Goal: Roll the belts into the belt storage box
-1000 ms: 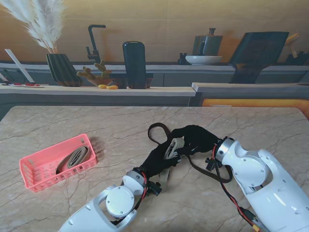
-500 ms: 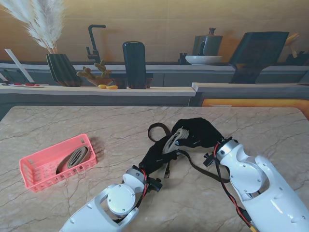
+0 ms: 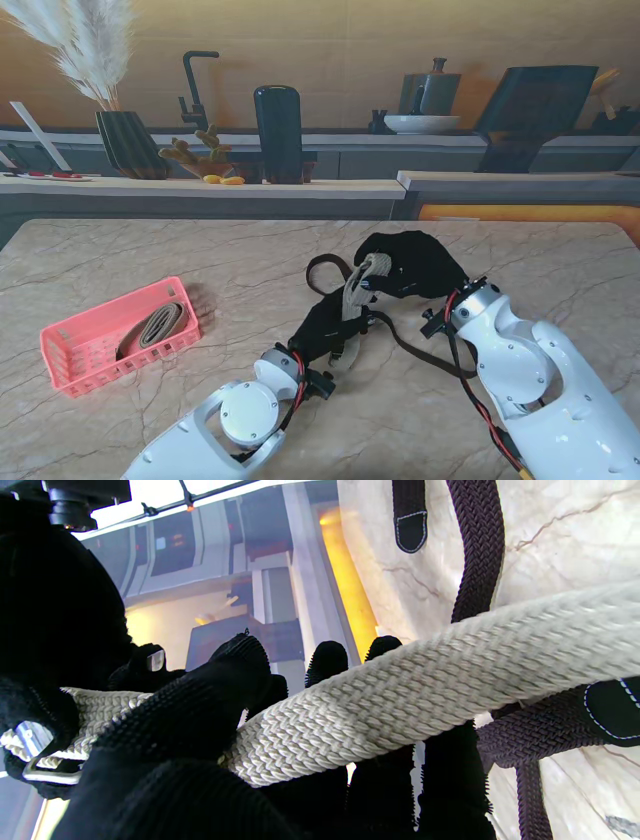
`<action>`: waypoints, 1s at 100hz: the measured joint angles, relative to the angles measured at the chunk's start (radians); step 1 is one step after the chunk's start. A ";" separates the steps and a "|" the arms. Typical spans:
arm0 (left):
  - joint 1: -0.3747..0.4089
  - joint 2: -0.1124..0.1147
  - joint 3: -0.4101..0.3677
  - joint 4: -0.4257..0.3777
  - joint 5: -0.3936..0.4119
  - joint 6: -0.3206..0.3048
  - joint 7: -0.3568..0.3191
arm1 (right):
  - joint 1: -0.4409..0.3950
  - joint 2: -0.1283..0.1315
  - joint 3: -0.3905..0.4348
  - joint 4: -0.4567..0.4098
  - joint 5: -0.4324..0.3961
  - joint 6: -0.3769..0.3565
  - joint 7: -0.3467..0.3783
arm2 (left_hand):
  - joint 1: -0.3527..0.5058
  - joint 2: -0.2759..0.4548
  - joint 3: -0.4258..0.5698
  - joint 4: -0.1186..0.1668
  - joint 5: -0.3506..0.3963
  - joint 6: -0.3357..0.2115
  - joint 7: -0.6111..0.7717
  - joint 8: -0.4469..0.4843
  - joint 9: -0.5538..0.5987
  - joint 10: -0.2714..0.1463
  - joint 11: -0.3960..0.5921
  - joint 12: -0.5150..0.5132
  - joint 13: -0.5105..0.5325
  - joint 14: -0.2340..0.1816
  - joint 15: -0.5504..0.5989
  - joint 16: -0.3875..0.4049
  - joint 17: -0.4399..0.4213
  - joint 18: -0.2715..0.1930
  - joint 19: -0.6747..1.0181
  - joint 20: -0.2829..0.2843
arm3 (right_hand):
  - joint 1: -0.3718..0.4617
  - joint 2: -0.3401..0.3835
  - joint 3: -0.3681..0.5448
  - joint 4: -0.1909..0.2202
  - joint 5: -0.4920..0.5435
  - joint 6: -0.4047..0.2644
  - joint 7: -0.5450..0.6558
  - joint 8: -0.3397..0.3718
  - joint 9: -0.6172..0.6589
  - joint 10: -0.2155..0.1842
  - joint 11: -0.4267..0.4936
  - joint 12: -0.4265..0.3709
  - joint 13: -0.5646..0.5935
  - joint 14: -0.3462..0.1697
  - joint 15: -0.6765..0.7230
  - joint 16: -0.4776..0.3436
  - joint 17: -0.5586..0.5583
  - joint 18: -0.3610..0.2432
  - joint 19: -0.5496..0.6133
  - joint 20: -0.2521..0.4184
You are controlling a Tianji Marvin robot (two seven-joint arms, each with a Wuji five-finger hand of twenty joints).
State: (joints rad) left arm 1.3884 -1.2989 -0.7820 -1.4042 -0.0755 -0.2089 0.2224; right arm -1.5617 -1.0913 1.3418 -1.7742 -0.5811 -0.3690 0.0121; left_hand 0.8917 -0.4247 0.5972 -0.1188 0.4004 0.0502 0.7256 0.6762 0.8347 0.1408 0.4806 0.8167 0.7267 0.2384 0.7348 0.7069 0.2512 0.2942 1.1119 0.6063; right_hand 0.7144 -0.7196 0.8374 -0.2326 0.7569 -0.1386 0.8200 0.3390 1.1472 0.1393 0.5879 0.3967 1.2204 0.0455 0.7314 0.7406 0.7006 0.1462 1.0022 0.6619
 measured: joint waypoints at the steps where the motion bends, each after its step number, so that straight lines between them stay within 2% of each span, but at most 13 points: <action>1: 0.000 0.000 0.000 0.000 0.000 0.001 -0.001 | 0.000 0.000 0.000 -0.001 -0.007 -0.001 -0.004 | 0.009 0.001 -0.001 0.000 0.000 0.000 0.000 0.000 0.010 0.000 -0.002 0.000 0.002 0.000 0.000 -0.001 0.001 0.000 0.000 0.000 | 0.000 0.000 0.000 0.000 0.000 0.000 0.001 0.000 0.000 0.000 0.000 0.000 0.000 0.000 0.000 0.000 0.000 0.000 0.000 0.000; 8: 0.000 0.000 0.000 0.000 -0.007 0.010 -0.002 | 0.001 -0.001 0.007 -0.007 -0.054 -0.009 -0.025 | 0.057 0.024 -0.018 0.000 0.012 0.000 0.012 0.000 0.030 0.000 -0.021 -0.013 0.012 0.004 -0.013 -0.017 0.006 0.000 0.000 -0.012 | 0.000 0.000 0.000 0.000 0.000 0.000 0.006 0.000 0.000 0.000 0.000 0.000 0.000 0.001 0.000 0.000 0.000 0.000 0.000 0.000; 19: 0.003 -0.001 -0.002 -0.005 -0.069 0.024 -0.001 | 0.007 -0.004 0.024 -0.021 -0.093 -0.013 -0.040 | 0.147 0.085 -0.122 0.001 0.036 -0.001 0.042 -0.014 0.050 0.001 -0.031 -0.088 0.013 0.013 -0.051 -0.072 0.010 0.000 -0.002 -0.033 | 0.000 0.000 0.000 0.000 0.000 0.000 0.008 0.000 0.000 0.000 0.000 0.000 0.000 0.001 0.001 0.000 0.000 0.000 0.005 0.000; 28: 0.008 -0.002 -0.007 -0.012 -0.076 0.032 -0.001 | 0.017 -0.005 0.035 -0.031 -0.107 -0.013 -0.051 | 0.208 0.128 -0.213 0.005 0.071 -0.012 0.053 -0.026 0.068 0.000 -0.031 -0.138 0.013 0.013 -0.093 -0.118 0.010 0.000 -0.022 -0.048 | 0.000 0.000 0.000 0.000 0.000 0.000 0.010 0.000 0.000 0.000 0.000 0.000 0.000 0.001 0.010 0.000 0.000 0.000 0.006 0.000; 43: 0.010 -0.004 -0.010 -0.022 -0.068 0.038 0.002 | 0.041 -0.005 0.047 -0.045 -0.159 -0.012 -0.071 | 0.227 0.128 -0.243 0.005 0.088 -0.015 0.054 -0.037 0.068 -0.001 -0.035 -0.182 0.013 0.013 -0.126 -0.153 0.010 0.000 -0.033 -0.051 | -0.001 0.000 0.000 0.000 0.000 0.000 0.010 0.000 0.000 0.000 0.002 0.000 0.000 0.001 0.011 0.000 0.001 0.000 0.010 0.000; 47: 0.011 -0.004 -0.011 -0.024 -0.068 0.040 0.004 | 0.047 -0.005 0.049 -0.048 -0.172 -0.012 -0.078 | 0.229 0.128 -0.250 0.005 0.088 -0.015 0.054 -0.038 0.068 -0.020 -0.036 -0.185 0.012 0.013 -0.127 -0.160 0.010 0.000 -0.039 -0.059 | -0.001 0.000 -0.001 0.000 0.000 0.000 0.011 0.000 0.000 0.000 0.002 0.000 0.000 0.001 0.011 0.000 0.001 0.000 0.010 0.000; 75: 0.020 -0.010 -0.016 -0.038 -0.084 0.047 0.030 | 0.092 -0.004 0.024 -0.052 -0.183 0.007 -0.102 | 0.230 0.128 -0.249 0.005 0.097 -0.026 0.055 -0.053 0.068 -0.019 -0.067 -0.249 -0.054 0.008 -0.199 -0.210 -0.035 0.000 -0.077 -0.073 | -0.002 0.000 -0.001 0.000 0.000 0.000 0.014 0.000 0.000 0.000 0.012 0.000 0.000 0.001 0.011 0.000 0.001 -0.001 0.010 0.000; 79: 0.022 -0.012 -0.016 -0.040 -0.090 0.049 0.035 | 0.099 -0.004 0.010 -0.044 -0.202 0.007 -0.125 | 0.240 0.128 -0.248 0.005 0.105 -0.026 0.054 -0.056 0.068 0.001 -0.067 -0.249 -0.054 0.008 -0.199 -0.211 -0.036 0.000 -0.078 -0.073 | -0.002 0.000 -0.001 0.000 0.000 0.000 0.014 0.000 0.000 0.000 0.012 0.000 0.000 0.001 0.011 0.000 0.001 -0.001 0.010 0.000; 87: 0.028 -0.015 -0.020 -0.047 -0.106 0.061 0.042 | 0.113 -0.004 -0.019 -0.014 -0.243 0.005 -0.172 | 0.271 0.150 -0.278 0.006 0.105 -0.026 0.055 -0.062 0.068 0.006 -0.064 -0.250 -0.055 0.008 -0.193 -0.211 -0.038 0.000 -0.078 -0.073 | -0.002 0.000 -0.001 0.000 0.000 0.000 0.017 0.000 0.000 0.000 0.013 -0.001 0.000 0.000 0.011 0.000 0.001 -0.001 0.010 0.000; 100: 0.039 -0.018 -0.027 -0.061 -0.131 0.085 0.046 | 0.134 -0.005 -0.054 0.043 -0.260 -0.009 -0.187 | 0.281 0.151 -0.300 0.005 0.105 -0.025 0.065 -0.063 0.080 0.025 -0.039 -0.254 -0.055 0.016 -0.165 -0.211 -0.039 0.000 -0.078 -0.074 | -0.002 0.000 -0.001 0.000 0.000 0.000 0.020 0.000 0.000 0.000 0.013 -0.001 0.000 0.000 0.011 0.000 0.002 -0.001 0.010 0.000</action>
State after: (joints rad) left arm 1.4278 -1.3165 -0.8095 -1.4653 -0.2066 -0.1243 0.2682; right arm -1.4273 -1.0960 1.2881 -1.7317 -0.8407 -0.3778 -0.1747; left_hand 1.1725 -0.2741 0.2972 -0.1133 0.5056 0.0255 0.7907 0.6136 0.9143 0.1656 0.4414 0.5623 0.6716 0.2543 0.5699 0.4959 0.2118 0.2938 1.0338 0.5328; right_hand 0.7128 -0.7197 0.8366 -0.2329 0.7567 -0.1385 0.8401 0.3390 1.1472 0.1393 0.6007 0.3952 1.2204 0.0457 0.7428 0.7407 0.7023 0.1447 1.0126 0.6619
